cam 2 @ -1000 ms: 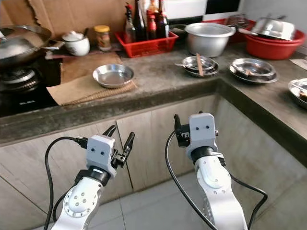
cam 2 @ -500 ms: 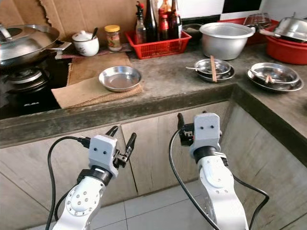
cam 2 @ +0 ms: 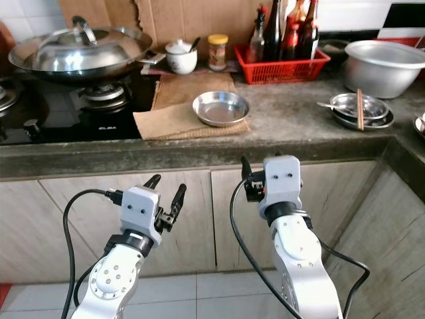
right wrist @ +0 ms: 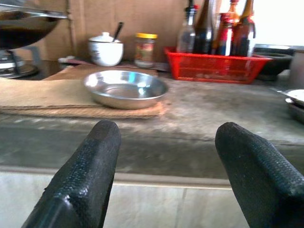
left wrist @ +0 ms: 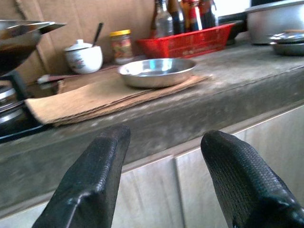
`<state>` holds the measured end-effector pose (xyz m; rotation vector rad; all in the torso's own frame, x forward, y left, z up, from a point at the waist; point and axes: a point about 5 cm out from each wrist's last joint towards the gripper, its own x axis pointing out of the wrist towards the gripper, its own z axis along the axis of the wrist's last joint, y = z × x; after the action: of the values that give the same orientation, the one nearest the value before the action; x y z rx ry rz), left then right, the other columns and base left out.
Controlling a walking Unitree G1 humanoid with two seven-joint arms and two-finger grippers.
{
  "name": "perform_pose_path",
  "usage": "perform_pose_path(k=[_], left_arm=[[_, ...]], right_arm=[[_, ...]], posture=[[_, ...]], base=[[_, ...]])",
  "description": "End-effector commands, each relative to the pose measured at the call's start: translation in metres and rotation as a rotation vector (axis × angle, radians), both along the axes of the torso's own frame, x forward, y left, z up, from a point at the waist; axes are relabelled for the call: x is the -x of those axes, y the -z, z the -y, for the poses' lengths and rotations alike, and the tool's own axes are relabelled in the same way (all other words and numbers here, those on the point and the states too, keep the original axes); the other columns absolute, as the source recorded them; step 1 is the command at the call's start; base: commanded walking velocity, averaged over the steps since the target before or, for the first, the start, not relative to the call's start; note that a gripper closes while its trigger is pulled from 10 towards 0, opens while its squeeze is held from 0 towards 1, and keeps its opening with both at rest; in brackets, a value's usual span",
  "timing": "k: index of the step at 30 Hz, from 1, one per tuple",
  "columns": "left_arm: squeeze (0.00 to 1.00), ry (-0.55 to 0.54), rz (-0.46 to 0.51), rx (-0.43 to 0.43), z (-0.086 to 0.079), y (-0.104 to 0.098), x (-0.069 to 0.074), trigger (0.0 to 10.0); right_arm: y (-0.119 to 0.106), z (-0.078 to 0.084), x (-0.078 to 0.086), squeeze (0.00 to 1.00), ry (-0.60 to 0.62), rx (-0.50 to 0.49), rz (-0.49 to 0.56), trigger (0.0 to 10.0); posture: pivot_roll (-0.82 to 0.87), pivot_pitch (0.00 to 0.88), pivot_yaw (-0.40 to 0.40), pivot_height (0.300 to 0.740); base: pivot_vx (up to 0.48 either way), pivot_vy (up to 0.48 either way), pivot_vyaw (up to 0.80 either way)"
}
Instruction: Kitchen organization
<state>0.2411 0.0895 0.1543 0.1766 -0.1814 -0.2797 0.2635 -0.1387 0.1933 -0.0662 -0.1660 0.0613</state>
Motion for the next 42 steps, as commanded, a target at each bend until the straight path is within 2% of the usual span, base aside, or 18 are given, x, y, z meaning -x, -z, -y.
perform_pose_path(k=[1,22,29,42], left_arm=[[0.00,-0.016,0.015,-0.005,-0.0021,-0.0025,-0.0002,10.0],[0.00,-0.017,0.008,-0.003,-0.0012,-0.0017,-0.0009,10.0],[0.00,-0.020,0.009,0.000,-0.0010,-0.0018,-0.0011,10.0],[0.00,-0.030,0.009,0.007,-0.0018,-0.0021,-0.0018,10.0]], right_arm=[[-0.0007,-0.0014,-0.0014,0.00,-0.012,-0.010,0.005,10.0],[-0.0011,-0.0044,-0.0035,0.00,-0.034,0.000,0.008,10.0],[-0.0015,-0.0045,-0.0038,0.00,-0.038,0.005,0.012,10.0],[-0.0062,-0.0040,-0.0084,0.00,-0.035,-0.013,0.019,10.0]], posture=[[0.10,0.045,-0.010,0.740],[0.11,0.051,-0.012,0.740],[0.11,0.052,-0.012,0.740],[0.10,0.054,-0.015,0.740]], base=[[0.337,0.000,0.00],[0.329,0.000,0.00],[0.295,0.000,0.75],[0.000,0.000,0.00]])
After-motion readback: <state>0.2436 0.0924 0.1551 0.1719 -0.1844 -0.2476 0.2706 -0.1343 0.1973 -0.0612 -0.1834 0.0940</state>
